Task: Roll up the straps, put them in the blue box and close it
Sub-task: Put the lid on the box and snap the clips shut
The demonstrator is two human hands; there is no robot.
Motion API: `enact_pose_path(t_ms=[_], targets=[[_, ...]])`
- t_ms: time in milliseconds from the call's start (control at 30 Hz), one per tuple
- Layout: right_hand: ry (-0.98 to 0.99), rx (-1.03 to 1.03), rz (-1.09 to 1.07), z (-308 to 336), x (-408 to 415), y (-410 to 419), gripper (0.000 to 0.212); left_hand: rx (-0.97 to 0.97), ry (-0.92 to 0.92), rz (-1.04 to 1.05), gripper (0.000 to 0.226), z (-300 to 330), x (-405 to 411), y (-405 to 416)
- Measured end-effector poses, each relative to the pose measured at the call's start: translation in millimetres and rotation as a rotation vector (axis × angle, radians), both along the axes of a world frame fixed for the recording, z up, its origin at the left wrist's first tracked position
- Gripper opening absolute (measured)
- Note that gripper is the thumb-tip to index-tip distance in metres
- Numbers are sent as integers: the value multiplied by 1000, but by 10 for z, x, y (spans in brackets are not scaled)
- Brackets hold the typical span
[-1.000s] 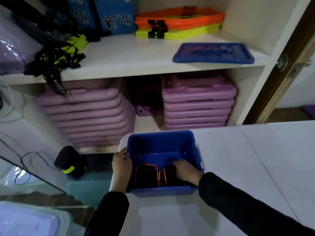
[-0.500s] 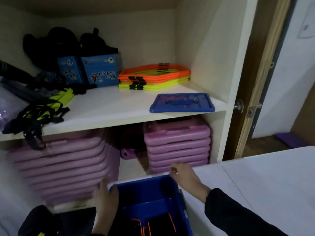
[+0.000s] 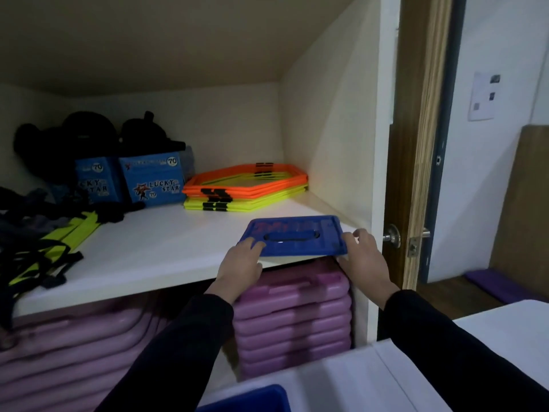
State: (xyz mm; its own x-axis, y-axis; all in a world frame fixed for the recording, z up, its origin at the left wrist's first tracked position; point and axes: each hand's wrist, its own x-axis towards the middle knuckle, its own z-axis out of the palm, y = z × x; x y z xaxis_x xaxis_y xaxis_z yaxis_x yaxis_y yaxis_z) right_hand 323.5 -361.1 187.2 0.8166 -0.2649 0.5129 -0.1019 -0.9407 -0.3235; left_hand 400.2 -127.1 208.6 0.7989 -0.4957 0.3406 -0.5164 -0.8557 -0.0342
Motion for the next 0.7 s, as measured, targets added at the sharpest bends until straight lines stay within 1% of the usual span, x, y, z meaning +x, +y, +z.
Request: enact_pose_path(t_ms=[67, 133, 200, 233, 300, 333, 367, 467, 567, 633, 700], targets=[[51, 66, -6, -43, 74, -104, 38, 57, -12, 20, 54, -75, 99, -45], [53, 289, 16, -59, 118, -130, 38, 43, -32, 27, 52, -168, 157, -61], [48, 562, 45, -43, 136, -132, 34, -14, -69, 21, 49, -240, 215, -88], [36, 737, 67, -36, 146, -133, 31, -58, -90, 15, 47, -254, 229, -94], [-4, 1160, 129, -28, 162, -132, 30, -139, -129, -23, 42, -289, 245, -84], [-28, 1323, 156, -16, 162, -128, 28, -158, -159, -42, 41, -320, 267, -70], [-49, 1423, 169, -1, 169, -118, 25, -144, -187, -49, 40, -337, 283, -58], [-128, 1577, 203, 65, 199, -69, 20, -142, -224, -72, 38, -319, 271, -39], [-174, 1695, 169, 123, 221, -28, 17, -151, -221, -105, 37, -314, 267, -33], [-174, 1738, 150, 150, 211, -19, 16, -244, -133, -130, 42, -303, 205, -35], [-175, 1755, 150, 156, 175, -21, 15, -334, 2, -103, 50, -288, 134, -7]])
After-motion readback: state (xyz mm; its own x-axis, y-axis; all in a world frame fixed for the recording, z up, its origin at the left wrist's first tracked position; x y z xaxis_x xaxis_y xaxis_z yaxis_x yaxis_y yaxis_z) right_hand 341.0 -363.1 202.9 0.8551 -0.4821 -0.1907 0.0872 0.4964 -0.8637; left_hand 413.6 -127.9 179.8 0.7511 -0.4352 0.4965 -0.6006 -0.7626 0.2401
